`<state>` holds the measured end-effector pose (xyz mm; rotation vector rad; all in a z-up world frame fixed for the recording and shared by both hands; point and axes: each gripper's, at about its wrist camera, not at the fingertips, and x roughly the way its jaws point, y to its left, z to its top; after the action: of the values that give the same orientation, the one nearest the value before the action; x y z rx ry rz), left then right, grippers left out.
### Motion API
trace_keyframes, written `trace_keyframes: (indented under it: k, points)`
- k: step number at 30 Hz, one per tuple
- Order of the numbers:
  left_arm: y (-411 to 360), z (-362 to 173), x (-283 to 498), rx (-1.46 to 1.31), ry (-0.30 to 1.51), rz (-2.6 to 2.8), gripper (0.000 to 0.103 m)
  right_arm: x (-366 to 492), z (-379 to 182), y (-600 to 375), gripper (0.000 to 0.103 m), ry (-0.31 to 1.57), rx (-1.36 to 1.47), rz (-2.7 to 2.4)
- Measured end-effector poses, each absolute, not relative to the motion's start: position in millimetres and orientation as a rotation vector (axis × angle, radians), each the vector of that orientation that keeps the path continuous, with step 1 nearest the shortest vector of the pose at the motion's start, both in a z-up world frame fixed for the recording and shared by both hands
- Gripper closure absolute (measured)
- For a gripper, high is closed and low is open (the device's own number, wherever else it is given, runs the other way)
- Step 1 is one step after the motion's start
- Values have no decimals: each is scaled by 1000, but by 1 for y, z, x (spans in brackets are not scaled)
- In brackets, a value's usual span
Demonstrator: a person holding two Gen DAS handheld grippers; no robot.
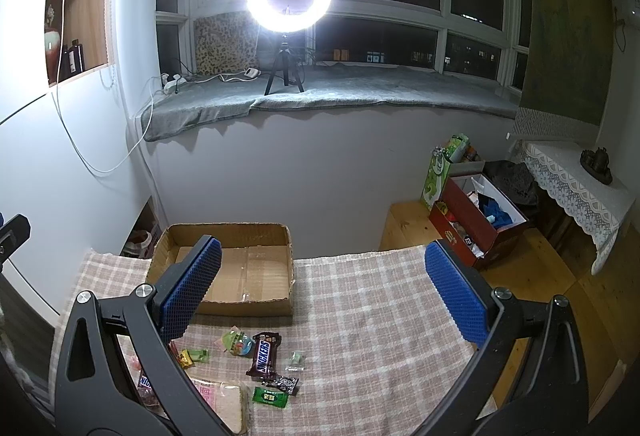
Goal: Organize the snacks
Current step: 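Lower the left gripper onto the packaged bread loaf and close on it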
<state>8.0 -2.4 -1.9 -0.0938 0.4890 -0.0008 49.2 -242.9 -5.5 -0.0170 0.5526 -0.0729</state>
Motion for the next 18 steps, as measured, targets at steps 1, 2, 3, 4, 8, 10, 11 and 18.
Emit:
trace_keyframes:
  k: [1,2,3,4,8,10,11,18]
  points:
    - [-2,-2,8,-95,490,-1,1,50,-5,-243,0,552,-16,-72]
    - [-1,-3,8,-96,494,-1,1,49,-6,-243,0,555,-17,-72]
    - [0,-4,8,-98,498,-1,1,46,-11,-244,0,558,-18,-73]
    - [1,-4,9,-101,504,-2,1,45,-16,-245,0,561,-17,-73]
    - [5,-12,10,-105,533,-6,1,42,-31,-249,0,594,-8,-52]
    - [9,-19,12,-121,556,-10,1,46,-36,-250,0,620,-3,-38]
    - [12,-24,13,-131,574,-14,1,45,-43,-252,0,641,3,-27]
    - [22,-55,20,-205,689,-66,19,49,-75,-260,0,766,49,58]
